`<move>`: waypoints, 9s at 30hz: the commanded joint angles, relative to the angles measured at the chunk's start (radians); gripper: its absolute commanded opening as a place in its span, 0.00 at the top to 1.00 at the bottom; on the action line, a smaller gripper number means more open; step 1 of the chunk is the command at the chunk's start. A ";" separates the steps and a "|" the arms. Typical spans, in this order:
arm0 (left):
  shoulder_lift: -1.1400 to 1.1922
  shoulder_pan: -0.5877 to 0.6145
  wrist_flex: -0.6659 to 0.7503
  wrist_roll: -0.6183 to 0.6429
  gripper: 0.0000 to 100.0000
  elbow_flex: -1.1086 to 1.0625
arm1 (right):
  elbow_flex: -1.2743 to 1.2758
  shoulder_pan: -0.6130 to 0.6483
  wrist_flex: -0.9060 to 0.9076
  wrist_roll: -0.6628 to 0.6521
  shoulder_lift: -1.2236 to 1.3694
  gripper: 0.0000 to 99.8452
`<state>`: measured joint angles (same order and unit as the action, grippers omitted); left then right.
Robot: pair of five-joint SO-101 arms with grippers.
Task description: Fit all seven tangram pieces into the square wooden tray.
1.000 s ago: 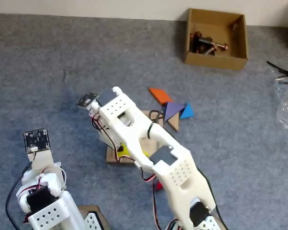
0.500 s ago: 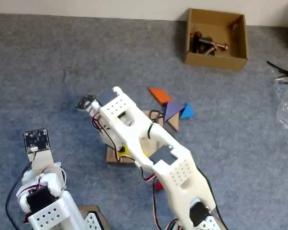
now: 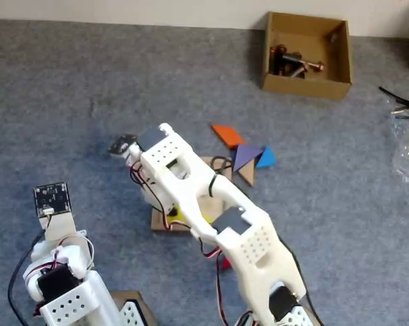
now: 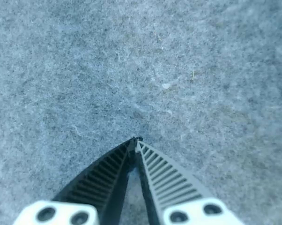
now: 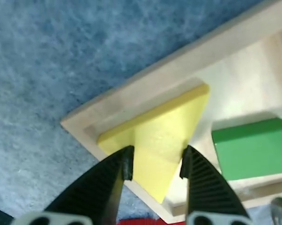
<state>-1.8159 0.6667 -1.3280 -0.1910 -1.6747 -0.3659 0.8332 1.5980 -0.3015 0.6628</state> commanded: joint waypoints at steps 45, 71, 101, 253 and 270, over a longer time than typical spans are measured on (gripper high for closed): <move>-0.005 0.013 -0.006 0.011 0.99 -0.021 | -0.308 0.022 0.143 0.167 -0.022 0.84; -0.005 0.013 -0.009 0.011 0.99 -0.021 | -0.001 -0.515 0.134 0.018 -0.604 0.74; -0.005 -0.133 -0.009 0.009 0.99 -0.021 | 0.147 -0.654 0.050 0.026 -0.611 0.74; -0.005 -0.133 -0.009 0.009 0.99 -0.021 | 0.159 -0.328 -0.232 -0.516 -0.200 0.69; -0.005 -0.133 -0.009 0.009 0.99 -0.021 | 0.084 -0.314 -0.186 -0.396 -0.234 0.69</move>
<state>-1.8159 0.5516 -1.3280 -0.1910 -1.6747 -0.2217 0.4956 1.4139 -0.7511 0.4772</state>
